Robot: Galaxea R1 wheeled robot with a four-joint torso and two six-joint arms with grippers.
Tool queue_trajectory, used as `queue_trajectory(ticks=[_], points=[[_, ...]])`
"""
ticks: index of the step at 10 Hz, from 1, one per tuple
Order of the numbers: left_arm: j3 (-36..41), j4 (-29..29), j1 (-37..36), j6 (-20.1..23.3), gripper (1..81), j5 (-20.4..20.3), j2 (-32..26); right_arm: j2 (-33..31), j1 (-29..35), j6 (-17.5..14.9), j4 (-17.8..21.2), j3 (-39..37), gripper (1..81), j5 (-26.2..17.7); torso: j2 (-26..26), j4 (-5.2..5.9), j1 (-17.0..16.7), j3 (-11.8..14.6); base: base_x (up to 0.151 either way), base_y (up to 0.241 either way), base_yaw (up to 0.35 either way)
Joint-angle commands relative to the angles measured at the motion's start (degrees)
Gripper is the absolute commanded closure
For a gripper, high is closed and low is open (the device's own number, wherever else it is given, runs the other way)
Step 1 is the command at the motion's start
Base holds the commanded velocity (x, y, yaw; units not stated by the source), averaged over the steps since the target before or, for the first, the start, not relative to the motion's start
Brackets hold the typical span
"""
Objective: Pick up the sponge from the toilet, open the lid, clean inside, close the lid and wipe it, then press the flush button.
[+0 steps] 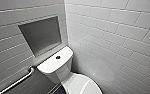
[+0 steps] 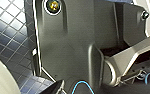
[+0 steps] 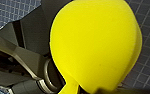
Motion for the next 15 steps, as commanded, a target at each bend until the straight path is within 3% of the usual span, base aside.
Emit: queue_trajectory(ticks=[1,3,4,5,8,10,11,12,13,14,15], points=[[-19.13,-0.49,4.83,1.32,1.0,-1.95,11.3,-2.39,-0.24,0.32,0.14,2.4,81.1,-3.93,0.0,0.0,0.0,0.0,0.0,0.0,0.0],[-21.85,-3.97,6.32,1.75,1.0,-1.69,13.49,-3.89,-0.07,0.41,0.23,4.5,81.1,-3.93,0.0,0.0,-0.02,0.0,0.0,0.0,0.0],[-21.94,-8.17,7.64,7.2,1.0,-1.0,14.36,-3.71,-0.07,0.41,0.06,4.42,81.1,-4.1,0.0,0.0,-0.02,0.02,0.0,0.0,0.0],[-22.9,-18.74,8.96,20.34,1.0,2.58,15.94,-3.71,0.02,0.32,-0.03,4.59,81.1,-4.19,0.0,0.0,-0.02,0.02,0.0,0.0,0.0],[-23.08,-57.56,11.42,57.59,1.0,9.98,18.67,-3.28,0.37,0.32,-0.37,4.76,81.1,-5.95,0.0,0.0,-0.02,0.02,0.0,0.0,0.0],[-22.73,-75.72,11.78,76.55,1.0,10.36,19.21,-2.92,0.29,0.41,0.57,5.29,81.1,-5.69,0.0,0.0,-0.07,0.02,0.0,0.0,0.0],[-22.56,-82.1,11.77,83.63,1.0,10.36,19.03,-2.75,0.02,0.41,1.19,5.73,81.1,-5.33,-0.02,0.0,-0.07,0.02,0.0,0.0,0.0],[-21.26,-86.5,11.69,89.08,1.0,11.39,18.77,-1.7,-0.67,-1.5,4.07,5.75,81.1,-5.16,-0.02,0.0,-0.09,0.02,0.0,0.0,0.0],[-19.58,-88.02,11.34,91.48,1.0,12.99,18.33,-0.81,-1.12,-4.15,6.29,4.08,81.1,-5.07,-0.02,0.0,-0.09,0.02,0.0,0.0,0.0],[-16.78,-91.95,11.07,96.19,1.0,13.26,16.94,1.46,-1.21,-7.92,10.57,0.76,81.1,-4.2,-0.02,0.0,-0.09,0.05,0.0,0.0,0.0],[-13.71,-97.65,10.9,102.76,1.0,13.17,15.18,2.53,-1.04,-8.91,11.75,-1.91,81.1,-3.93,-0.02,0.0,-0.09,0.05,0.0,0.0,0.0]])
